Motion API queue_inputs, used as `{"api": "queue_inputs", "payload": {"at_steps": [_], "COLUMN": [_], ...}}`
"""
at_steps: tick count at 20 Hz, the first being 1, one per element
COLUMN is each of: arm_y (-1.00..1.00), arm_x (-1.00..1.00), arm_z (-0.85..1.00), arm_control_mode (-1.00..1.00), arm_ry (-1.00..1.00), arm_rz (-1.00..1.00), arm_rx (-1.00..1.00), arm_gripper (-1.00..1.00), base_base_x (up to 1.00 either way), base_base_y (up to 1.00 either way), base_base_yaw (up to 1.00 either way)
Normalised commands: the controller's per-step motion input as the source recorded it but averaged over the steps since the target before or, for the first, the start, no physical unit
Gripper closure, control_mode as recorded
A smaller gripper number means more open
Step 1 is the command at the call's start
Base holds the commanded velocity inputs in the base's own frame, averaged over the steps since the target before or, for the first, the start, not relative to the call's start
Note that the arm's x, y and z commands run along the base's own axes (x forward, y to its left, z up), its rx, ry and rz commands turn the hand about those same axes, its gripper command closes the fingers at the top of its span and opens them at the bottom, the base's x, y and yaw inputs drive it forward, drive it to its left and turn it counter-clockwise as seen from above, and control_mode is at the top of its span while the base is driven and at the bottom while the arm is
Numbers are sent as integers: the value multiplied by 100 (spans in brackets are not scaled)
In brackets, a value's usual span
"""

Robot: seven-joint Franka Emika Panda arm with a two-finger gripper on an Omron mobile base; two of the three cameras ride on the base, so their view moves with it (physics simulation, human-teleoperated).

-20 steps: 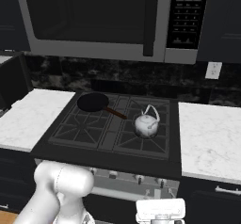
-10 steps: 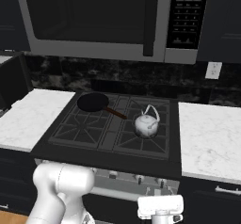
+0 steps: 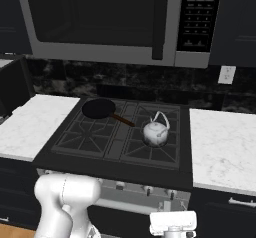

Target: Pick the kettle from the counter and place it on a stove burner. Then turn the burner on.

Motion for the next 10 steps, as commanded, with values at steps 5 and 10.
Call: {"api": "queue_inputs", "payload": {"at_steps": [5,10], "arm_y": [-54,-28], "arm_x": [4,25], "arm_z": [-18,-26], "arm_control_mode": [-100,-100], "arm_ry": [0,0], "arm_rz": [-3,-2], "arm_rx": [0,0], "arm_gripper": [-100,-100], "base_base_x": [0,0], "base_base_y": [0,0], "base_base_yaw": [0,0]}}
